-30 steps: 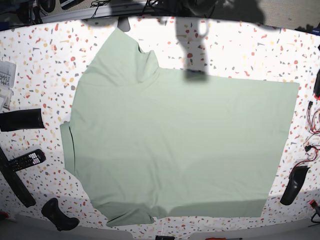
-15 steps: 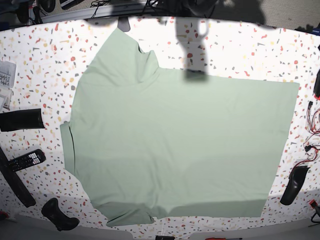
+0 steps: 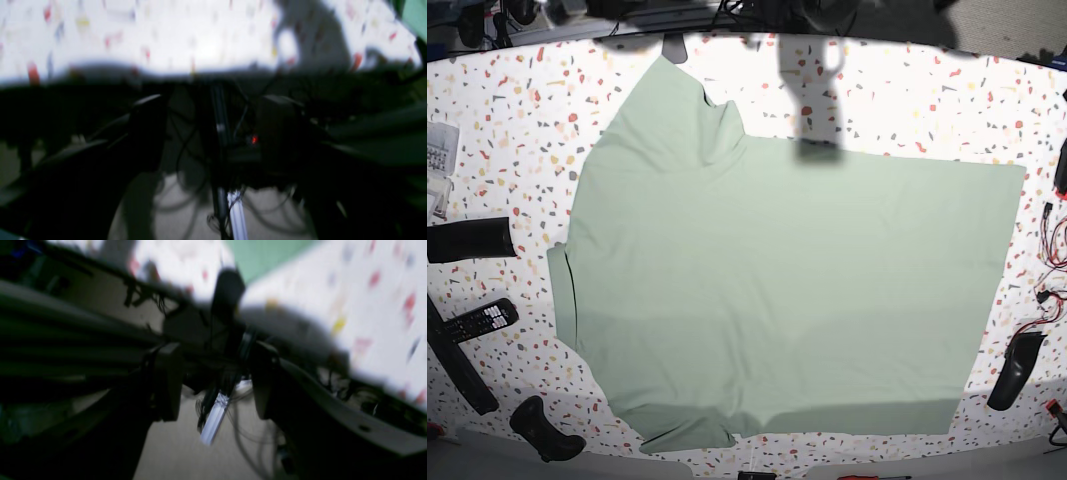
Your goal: Fold the T-shirt properly
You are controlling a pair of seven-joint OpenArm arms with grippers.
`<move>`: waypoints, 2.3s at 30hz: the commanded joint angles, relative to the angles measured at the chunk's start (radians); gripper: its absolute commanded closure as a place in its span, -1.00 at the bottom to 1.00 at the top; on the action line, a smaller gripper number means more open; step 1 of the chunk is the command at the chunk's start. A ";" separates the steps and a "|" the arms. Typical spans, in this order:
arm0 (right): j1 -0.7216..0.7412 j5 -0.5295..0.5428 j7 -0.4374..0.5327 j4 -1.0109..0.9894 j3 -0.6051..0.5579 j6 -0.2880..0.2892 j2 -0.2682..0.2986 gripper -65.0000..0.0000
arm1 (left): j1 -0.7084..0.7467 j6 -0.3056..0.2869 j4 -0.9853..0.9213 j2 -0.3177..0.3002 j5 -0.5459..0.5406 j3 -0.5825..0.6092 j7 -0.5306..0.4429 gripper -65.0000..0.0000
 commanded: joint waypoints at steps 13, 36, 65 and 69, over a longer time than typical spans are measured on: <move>0.312 0.280 -0.200 0.150 0.019 0.029 -0.038 0.03 | -0.201 -0.036 0.148 0.000 -0.007 -0.001 -0.019 -0.21; 0.562 -0.133 -0.380 0.348 0.019 0.053 -0.069 0.03 | -0.612 -0.176 0.149 -0.085 0.065 -0.001 0.470 -0.21; 0.548 -0.236 -0.467 0.418 0.019 0.053 -0.076 0.03 | -0.667 -0.175 -0.140 -0.689 0.426 0.003 0.045 -0.17; 0.548 -0.236 -0.470 0.418 0.019 0.053 -0.076 0.03 | -0.667 -0.172 -0.140 -0.721 0.520 0.003 0.002 -0.17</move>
